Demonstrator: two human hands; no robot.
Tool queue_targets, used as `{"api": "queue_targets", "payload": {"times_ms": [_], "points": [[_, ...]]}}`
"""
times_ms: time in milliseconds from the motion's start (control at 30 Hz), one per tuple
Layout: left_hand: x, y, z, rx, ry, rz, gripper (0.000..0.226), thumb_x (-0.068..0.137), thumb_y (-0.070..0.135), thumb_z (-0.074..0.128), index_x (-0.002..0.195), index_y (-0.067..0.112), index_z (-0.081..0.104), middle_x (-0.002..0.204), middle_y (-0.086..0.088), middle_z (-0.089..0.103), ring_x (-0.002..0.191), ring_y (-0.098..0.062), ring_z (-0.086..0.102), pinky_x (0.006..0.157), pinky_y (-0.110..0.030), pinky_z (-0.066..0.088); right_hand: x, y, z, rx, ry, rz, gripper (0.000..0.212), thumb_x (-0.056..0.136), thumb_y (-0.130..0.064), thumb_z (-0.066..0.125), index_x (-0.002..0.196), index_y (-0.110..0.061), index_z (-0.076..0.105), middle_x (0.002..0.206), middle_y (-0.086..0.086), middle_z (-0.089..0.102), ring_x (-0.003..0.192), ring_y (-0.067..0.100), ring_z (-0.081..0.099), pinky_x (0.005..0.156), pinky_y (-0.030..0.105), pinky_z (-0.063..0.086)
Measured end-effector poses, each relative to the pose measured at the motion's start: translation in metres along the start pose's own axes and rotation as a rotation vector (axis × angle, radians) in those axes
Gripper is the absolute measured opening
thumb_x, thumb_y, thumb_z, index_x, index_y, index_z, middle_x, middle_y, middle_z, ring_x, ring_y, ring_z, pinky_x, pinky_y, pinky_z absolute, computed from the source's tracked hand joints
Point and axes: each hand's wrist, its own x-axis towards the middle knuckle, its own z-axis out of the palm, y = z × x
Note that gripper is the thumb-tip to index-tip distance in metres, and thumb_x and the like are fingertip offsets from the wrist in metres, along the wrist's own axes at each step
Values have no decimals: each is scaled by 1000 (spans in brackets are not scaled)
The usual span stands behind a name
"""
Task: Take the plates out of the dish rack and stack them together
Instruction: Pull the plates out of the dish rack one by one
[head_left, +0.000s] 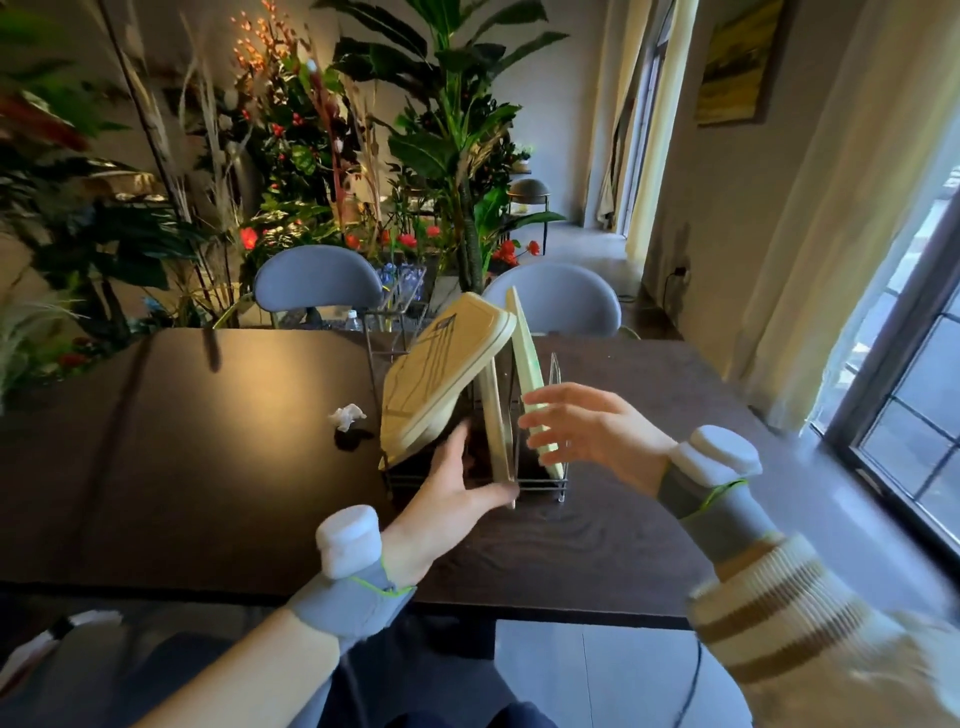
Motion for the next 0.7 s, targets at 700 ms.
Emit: {"api": "queue_targets", "payload": {"times_ms": [700], "points": [[23, 44, -9, -160, 10, 245, 58, 89, 8, 51, 122, 51, 29, 129, 19, 45, 112, 14, 43, 80, -6, 38, 19, 31, 58, -854, 48, 209, 36, 88, -26, 49, 120, -13, 39, 106, 16, 61, 96, 38, 61, 77, 39, 46]]}}
